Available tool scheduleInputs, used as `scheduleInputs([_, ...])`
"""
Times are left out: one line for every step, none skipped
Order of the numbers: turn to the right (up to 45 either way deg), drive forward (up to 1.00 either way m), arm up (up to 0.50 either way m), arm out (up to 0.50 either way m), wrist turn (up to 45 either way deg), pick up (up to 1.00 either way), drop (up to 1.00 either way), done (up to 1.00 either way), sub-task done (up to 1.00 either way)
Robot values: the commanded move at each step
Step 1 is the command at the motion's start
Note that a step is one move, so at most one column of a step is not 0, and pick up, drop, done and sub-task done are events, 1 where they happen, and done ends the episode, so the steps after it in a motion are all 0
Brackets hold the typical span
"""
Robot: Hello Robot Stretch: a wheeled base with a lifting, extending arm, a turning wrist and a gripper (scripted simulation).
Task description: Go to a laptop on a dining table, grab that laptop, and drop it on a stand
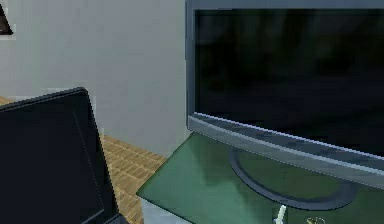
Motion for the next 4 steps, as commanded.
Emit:
scheduleInputs([-15.0, 0.00, 0.00, 0.00, 0.0, 0.00, 0.00, 0.00, 0.00])
scheduleInputs([0.0, 0.35, 0.00, 0.00, 0.0, 0.00, 0.00, 0.00, 0.00])
scheduleInputs([-45.0, 0.00, 0.00, 0.00, 0.0, 0.00, 0.00, 0.00, 0.00])
scheduleInputs([-30.0, 0.00, 0.00, 0.00, 0.0, 0.00, 0.00, 0.00, 0.00])
